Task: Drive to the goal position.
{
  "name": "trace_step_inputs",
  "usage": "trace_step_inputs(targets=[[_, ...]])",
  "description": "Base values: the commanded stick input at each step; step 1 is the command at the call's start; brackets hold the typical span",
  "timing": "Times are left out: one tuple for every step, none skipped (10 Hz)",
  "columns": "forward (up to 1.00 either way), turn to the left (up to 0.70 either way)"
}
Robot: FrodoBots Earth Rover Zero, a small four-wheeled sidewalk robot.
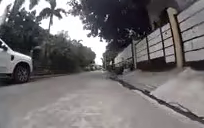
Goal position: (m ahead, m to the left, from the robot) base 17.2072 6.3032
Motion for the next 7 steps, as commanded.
trace_step_inputs(targets=[[0.70, 0.00], [0.70, 0.00], [0.70, 0.00], [0.70, 0.00], [0.70, 0.00], [0.70, 0.00], [0.70, 0.00]])
